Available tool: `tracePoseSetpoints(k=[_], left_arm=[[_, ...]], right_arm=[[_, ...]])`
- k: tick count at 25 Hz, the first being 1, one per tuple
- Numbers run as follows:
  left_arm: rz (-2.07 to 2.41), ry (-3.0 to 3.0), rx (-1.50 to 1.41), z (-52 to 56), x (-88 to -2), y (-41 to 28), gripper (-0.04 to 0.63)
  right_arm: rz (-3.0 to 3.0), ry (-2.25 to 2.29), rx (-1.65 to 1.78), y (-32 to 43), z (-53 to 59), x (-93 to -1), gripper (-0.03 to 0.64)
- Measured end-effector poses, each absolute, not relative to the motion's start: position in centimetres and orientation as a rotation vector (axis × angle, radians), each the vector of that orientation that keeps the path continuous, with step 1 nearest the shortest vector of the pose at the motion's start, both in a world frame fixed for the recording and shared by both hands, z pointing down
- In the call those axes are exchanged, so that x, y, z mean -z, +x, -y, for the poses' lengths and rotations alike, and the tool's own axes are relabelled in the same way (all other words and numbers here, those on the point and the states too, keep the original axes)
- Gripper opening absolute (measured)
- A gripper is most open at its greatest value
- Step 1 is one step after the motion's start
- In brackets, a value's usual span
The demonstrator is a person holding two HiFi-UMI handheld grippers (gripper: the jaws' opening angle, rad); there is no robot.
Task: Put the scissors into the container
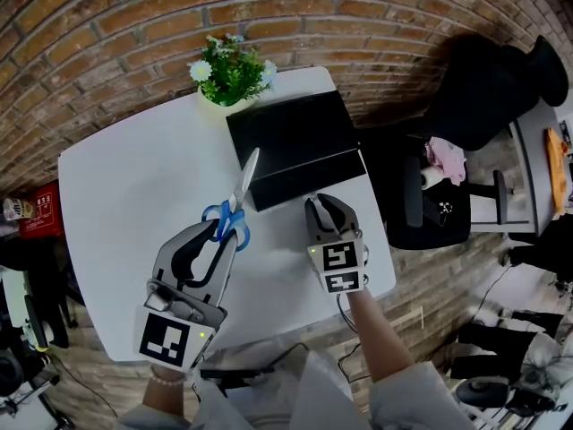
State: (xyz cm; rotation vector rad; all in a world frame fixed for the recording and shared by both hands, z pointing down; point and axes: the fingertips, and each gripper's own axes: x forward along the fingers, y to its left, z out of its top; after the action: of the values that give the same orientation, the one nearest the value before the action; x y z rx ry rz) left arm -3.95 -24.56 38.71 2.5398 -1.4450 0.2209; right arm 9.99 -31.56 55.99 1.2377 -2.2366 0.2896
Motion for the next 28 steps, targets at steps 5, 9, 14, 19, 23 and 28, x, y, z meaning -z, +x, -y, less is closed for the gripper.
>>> tracePoseSetpoints(k=[5, 9, 14, 19, 23, 28], left_arm=[[1.421, 2.557, -0.231, 24.5, -38.9, -3.8, 0.097], [1.395, 2.577, -0.236, 24.5, -38.9, -3.5, 0.097], [1.366, 2.596, -0.254, 24.5, -39.0, -3.0, 0.097], [1.343, 2.616, -0.275, 24.7, -39.1, -2.4, 0.097], [1.32, 2.631, -0.278, 24.8, -39.0, -1.7, 0.097], [1.299, 2.649, -0.299, 24.9, -39.1, -1.6, 0.097]], right_arm=[[2.229, 1.233, -0.292, 9.7, 29.8, -56.0, 0.092], [2.226, 1.236, -0.302, 9.5, 28.6, -55.9, 0.092], [2.215, 1.249, -0.318, 9.8, 27.2, -56.0, 0.092], [2.199, 1.258, -0.338, 10.4, 26.2, -56.4, 0.092], [2.196, 1.259, -0.342, 10.9, 25.5, -56.5, 0.092], [2.213, 1.27, -0.357, 10.9, 25.3, -56.6, 0.092]])
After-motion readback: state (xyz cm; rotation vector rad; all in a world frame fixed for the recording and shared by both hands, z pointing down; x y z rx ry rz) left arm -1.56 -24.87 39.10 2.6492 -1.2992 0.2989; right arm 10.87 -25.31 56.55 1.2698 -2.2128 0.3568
